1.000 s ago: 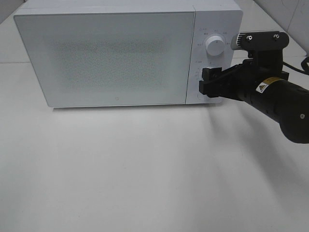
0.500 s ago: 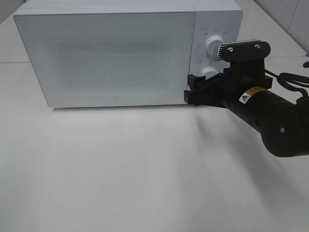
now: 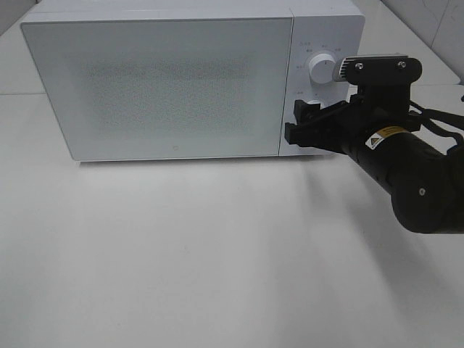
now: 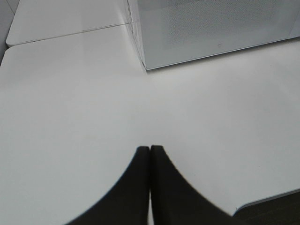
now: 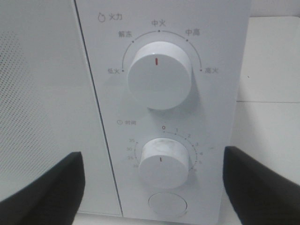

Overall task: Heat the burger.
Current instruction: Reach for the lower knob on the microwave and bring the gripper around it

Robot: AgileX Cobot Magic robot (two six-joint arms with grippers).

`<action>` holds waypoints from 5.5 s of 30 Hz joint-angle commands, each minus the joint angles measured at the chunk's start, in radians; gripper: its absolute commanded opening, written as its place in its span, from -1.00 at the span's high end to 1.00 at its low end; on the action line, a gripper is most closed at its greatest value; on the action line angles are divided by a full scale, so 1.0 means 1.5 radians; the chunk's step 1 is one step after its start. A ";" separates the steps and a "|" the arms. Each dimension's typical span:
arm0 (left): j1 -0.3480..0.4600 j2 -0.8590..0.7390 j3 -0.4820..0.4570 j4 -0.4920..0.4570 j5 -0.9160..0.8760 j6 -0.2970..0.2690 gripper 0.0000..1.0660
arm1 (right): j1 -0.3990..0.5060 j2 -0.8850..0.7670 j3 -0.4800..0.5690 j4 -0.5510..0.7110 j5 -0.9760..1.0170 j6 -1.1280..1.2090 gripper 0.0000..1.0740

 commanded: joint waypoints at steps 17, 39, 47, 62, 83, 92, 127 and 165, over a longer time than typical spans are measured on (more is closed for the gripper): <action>0.001 -0.014 0.002 -0.004 -0.009 -0.001 1.00 | -0.007 0.090 -0.008 -0.031 -0.112 0.008 -0.42; 0.001 -0.014 0.002 -0.003 -0.009 -0.002 1.00 | -0.007 0.177 -0.088 -0.020 -0.123 -0.031 -0.41; 0.001 -0.014 0.002 -0.003 -0.009 -0.002 1.00 | -0.007 0.178 -0.088 -0.017 -0.138 -0.031 -0.32; 0.001 -0.014 0.002 -0.003 -0.009 -0.003 1.00 | -0.007 0.183 -0.090 -0.006 -0.143 -0.031 -0.23; 0.001 -0.014 0.002 -0.003 -0.009 -0.003 1.00 | -0.007 0.182 -0.090 -0.006 -0.187 -0.031 -0.21; 0.001 -0.014 0.002 -0.003 -0.009 -0.003 1.00 | -0.007 0.182 -0.090 -0.006 -0.199 -0.031 -0.21; 0.001 -0.014 0.002 -0.003 -0.009 -0.003 1.00 | -0.007 0.157 -0.062 -0.013 -0.227 -0.040 -0.22; 0.001 -0.014 0.002 -0.003 -0.009 -0.003 1.00 | -0.007 0.158 -0.103 0.024 -0.114 -0.062 -0.21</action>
